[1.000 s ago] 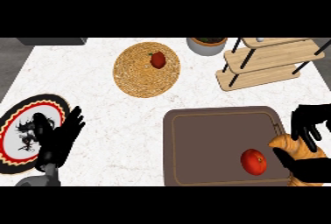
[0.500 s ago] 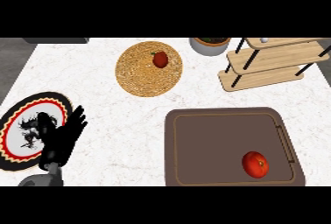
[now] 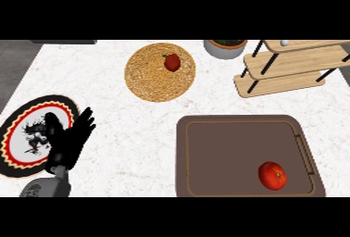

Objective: Pick the croissant from the tray and place it in the tiered shelf

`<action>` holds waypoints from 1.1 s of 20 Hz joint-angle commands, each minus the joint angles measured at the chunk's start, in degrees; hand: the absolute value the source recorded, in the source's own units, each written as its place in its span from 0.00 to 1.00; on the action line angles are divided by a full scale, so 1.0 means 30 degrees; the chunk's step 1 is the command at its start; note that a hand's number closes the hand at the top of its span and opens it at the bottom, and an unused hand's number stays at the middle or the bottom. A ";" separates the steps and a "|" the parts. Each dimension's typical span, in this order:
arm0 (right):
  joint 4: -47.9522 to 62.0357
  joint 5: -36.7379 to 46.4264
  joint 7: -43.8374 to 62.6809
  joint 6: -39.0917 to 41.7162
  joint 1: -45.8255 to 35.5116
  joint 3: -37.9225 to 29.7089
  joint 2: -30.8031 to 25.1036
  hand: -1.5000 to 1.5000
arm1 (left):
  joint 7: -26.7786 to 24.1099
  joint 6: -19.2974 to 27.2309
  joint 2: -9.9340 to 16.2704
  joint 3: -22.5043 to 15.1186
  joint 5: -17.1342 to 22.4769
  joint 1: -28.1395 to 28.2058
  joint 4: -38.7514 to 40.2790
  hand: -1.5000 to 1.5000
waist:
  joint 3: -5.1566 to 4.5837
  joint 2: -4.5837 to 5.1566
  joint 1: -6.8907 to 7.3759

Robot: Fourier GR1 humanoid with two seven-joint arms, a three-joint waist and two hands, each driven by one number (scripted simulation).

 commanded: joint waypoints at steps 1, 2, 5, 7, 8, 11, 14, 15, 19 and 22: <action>0.3825 0.1033 -0.2032 0.0394 -0.2125 0.0289 -0.1040 1.00 | -0.0463 -0.0519 0.0118 0.0129 0.0128 0.0800 -0.0375 0.50 | 0.0008 0.0008 0.0082; 0.4328 0.1261 -0.2768 0.0344 -0.1914 0.0335 -0.0859 1.00 | -0.0189 -0.1010 0.0782 0.0881 0.0567 0.0122 0.0534 0.50 | 0.0009 0.0017 0.0001; 0.6573 0.2589 -0.3904 -0.0006 -0.3266 0.1796 -0.0359 1.00 | -0.0084 -0.0551 0.0161 0.0156 -0.0007 0.0306 -0.0195 0.50 | 0.0009 0.0030 0.0081; 0.8769 0.3420 -0.5354 0.0292 -0.4379 0.2316 -0.0716 1.00 | -0.1083 -0.0406 -0.0142 0.0056 -0.0342 0.0549 0.0400 0.50 | 0.0005 0.0091 0.0215; 0.7923 0.3263 -0.5289 0.0548 -0.3956 0.2466 -0.0465 1.00 | 0.0819 0.0073 -0.0420 -0.0329 -0.0250 0.0460 -0.1108 0.50 | 0.0016 0.0004 0.0057; 1.1556 0.4905 -0.8251 0.0209 -0.5098 0.2989 -0.0860 1.00 | -0.0349 -0.1049 0.0179 0.0414 0.0512 0.1020 -0.0872 0.50 | 0.0013 0.0155 0.0451; 1.2880 0.5874 -0.9663 -0.0363 -0.5549 0.3486 -0.0407 1.00 | 0.0304 -0.1392 0.0839 0.0634 0.0468 0.0885 -0.1069 0.50 | 0.0017 0.0094 0.0294; 1.3264 0.6158 -1.0448 -0.0685 -0.5260 0.3403 -0.0381 1.00 | -0.0008 -0.0062 -0.0348 -0.0076 -0.0531 0.0385 -0.0551 0.50 | 0.0018 0.0079 0.0121; 1.5705 0.7723 -1.0660 -0.2352 -0.7352 0.4122 0.0726 1.00 | 0.0591 -0.0370 -0.0315 -0.0035 -0.0054 0.0989 -0.1908 0.50 | 0.0020 0.0068 0.0332; 1.8294 0.8546 -1.1872 -0.2664 -0.8613 0.4211 0.0533 1.00 | 0.1199 -0.0208 -0.0256 -0.0312 -0.0320 0.1222 -0.2719 0.50 | 0.0029 0.0160 0.0628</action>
